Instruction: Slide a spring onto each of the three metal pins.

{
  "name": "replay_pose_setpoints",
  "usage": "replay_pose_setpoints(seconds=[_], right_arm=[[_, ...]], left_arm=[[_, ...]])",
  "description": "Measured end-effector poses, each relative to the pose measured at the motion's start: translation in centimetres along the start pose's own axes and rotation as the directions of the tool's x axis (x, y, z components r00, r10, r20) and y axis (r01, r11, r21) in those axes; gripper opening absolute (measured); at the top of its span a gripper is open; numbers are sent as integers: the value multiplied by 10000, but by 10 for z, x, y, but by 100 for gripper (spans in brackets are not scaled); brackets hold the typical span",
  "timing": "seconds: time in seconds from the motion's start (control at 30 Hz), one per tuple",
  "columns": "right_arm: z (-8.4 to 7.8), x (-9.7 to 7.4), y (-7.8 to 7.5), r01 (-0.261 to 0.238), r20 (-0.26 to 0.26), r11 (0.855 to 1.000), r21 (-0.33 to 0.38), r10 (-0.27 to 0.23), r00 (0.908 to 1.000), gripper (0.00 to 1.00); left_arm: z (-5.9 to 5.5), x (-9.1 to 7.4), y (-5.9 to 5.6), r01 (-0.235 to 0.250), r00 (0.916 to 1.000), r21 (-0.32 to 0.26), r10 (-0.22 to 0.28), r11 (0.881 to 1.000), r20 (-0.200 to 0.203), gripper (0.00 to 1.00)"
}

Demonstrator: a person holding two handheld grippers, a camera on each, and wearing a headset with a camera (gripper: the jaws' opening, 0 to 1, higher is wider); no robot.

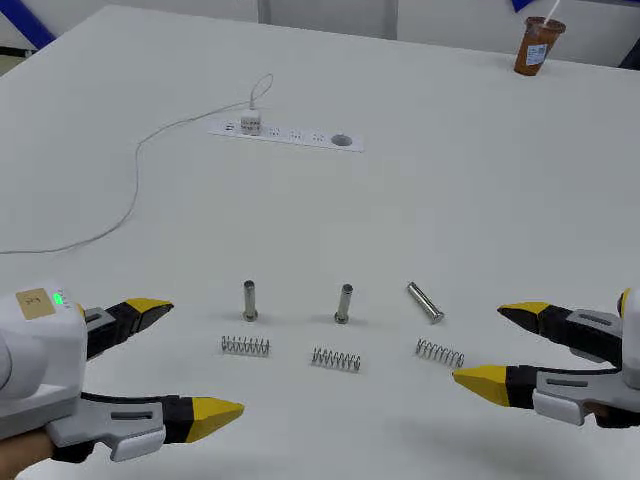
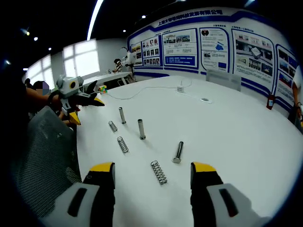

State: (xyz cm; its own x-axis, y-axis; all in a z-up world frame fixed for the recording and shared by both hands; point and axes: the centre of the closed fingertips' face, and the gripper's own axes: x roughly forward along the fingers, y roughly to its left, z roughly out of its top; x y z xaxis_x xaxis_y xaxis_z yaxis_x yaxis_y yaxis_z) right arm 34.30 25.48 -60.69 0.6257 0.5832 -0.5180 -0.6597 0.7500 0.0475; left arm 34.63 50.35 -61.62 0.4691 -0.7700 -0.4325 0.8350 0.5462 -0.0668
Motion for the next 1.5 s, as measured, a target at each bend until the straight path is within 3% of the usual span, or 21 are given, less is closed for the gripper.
replay_pose_setpoints(seconds=[0.37, 0.93, 1.5], right_arm=[[13, 11, -15, 163, -318, 9998, -150, -168, 9994, 59], [33, 49, -41, 503, -1482, 9984, -267, -537, 9875, 42], [15, 82, -56, 717, -2816, 9973, -149, -730, 9568, 30]], left_arm=[[-2, -2, -1, -100, 10000, -75, 100, 9999, -4, 85], [-3, -1, -4, -57, 10000, -60, 57, 10000, -7, 85], [-5, -3, -3, -71, 10000, -82, 70, 9999, -44, 84]])
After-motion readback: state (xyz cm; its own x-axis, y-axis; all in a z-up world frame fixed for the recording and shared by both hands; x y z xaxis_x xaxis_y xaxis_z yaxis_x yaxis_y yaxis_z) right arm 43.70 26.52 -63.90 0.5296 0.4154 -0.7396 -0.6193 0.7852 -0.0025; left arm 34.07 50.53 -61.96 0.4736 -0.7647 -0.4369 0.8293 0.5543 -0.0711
